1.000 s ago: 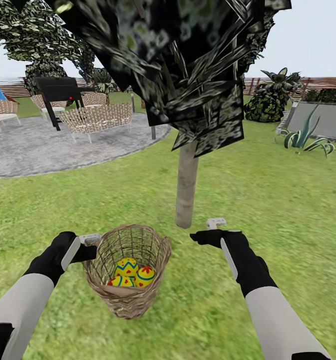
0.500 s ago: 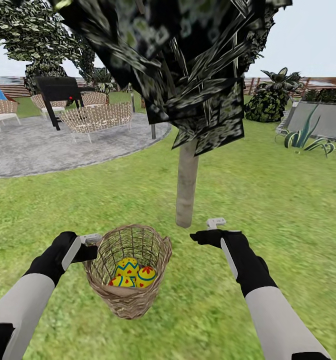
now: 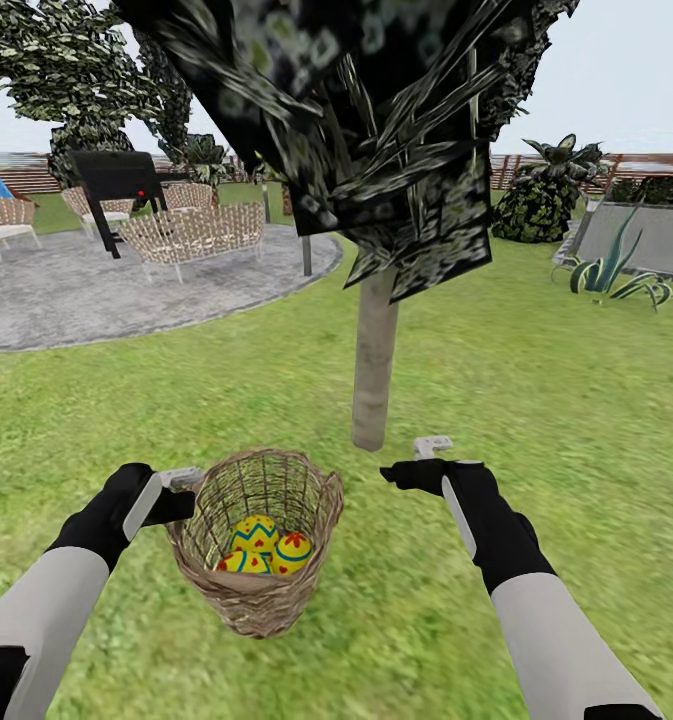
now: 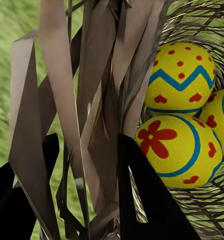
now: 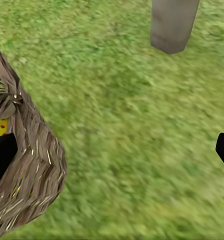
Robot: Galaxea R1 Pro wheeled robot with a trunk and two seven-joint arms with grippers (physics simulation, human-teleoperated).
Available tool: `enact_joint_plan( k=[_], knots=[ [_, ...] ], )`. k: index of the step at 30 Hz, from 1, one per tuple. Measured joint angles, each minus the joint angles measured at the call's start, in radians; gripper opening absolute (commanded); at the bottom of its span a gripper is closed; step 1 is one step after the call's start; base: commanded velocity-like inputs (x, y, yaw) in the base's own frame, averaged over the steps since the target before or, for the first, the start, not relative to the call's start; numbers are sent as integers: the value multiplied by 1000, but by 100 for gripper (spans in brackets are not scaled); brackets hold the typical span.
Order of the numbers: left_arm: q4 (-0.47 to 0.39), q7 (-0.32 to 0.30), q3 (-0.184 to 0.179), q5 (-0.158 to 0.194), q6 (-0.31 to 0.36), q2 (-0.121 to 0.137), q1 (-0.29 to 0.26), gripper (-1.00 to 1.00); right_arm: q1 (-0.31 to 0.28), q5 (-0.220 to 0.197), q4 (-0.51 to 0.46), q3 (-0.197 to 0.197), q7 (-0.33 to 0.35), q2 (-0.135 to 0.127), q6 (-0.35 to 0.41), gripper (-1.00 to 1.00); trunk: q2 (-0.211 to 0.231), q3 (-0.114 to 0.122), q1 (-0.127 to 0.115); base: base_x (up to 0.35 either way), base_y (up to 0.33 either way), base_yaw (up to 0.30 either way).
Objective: Take the three Easter eggs out of the wicker basket on the lawn in the garden, then place them on the lawn next to a single tree (choose any tree) so that all three eggs are next to the same tree and none are left in the basket.
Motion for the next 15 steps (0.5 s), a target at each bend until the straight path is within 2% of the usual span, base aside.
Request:
enact_joint_plan(
  k=[15],
  knots=[
    [3,0,1,1,0,0,0,-100,0,0,-11,0,1,0,-3,100,-105,-47,58,0,0,0]
  ],
)
